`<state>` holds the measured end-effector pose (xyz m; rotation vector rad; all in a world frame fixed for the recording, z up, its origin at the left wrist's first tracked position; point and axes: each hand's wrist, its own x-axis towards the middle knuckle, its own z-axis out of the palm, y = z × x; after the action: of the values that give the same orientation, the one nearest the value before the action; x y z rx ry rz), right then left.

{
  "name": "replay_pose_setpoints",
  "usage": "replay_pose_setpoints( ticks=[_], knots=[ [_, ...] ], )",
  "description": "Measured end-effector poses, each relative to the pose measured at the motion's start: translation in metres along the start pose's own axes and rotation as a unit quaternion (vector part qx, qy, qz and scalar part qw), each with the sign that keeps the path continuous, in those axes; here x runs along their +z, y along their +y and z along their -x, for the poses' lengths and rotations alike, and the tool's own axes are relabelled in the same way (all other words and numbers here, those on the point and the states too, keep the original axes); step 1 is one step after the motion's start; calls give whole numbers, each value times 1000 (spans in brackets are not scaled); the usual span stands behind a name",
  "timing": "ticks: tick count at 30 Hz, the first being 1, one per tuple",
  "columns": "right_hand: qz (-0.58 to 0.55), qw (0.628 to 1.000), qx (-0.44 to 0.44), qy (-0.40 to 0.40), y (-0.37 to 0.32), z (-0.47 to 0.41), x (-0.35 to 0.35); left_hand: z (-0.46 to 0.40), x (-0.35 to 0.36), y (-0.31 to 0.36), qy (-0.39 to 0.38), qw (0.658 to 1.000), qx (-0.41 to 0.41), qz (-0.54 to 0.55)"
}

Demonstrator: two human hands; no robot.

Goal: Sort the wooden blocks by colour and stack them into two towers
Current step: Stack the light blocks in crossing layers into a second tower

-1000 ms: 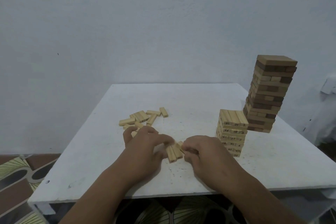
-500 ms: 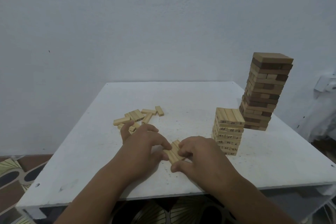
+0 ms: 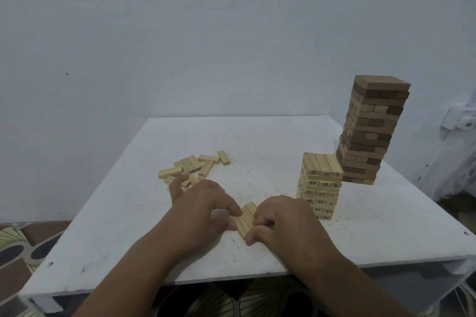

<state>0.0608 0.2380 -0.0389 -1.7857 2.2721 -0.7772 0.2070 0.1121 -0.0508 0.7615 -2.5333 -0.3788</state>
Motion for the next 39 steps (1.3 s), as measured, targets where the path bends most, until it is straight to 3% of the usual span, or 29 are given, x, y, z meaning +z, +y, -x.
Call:
replay_pose_setpoints(
  ticks=[12,16,24,30,35,39],
  knots=[
    [-13,1000,-15,-4,1,-1,-3,-1,-1,-1,-19,1000,-8,-1],
    [13,999,-8,43,-3,6,6,0,-1,0,-11,1000,2,-9],
    [-106,990,-63,69,3,8,6,5,-10,-1,-94,993,51,43],
    [-134,970,-120,163,-3,7,-16,0,-29,7,-56,978,29,197],
    [-169,944,-131,251,-13,9,-56,-11,-45,34,33,925,13,378],
    [-195,938,-106,266,-3,11,-81,-28,-37,57,72,908,14,412]
  ],
)
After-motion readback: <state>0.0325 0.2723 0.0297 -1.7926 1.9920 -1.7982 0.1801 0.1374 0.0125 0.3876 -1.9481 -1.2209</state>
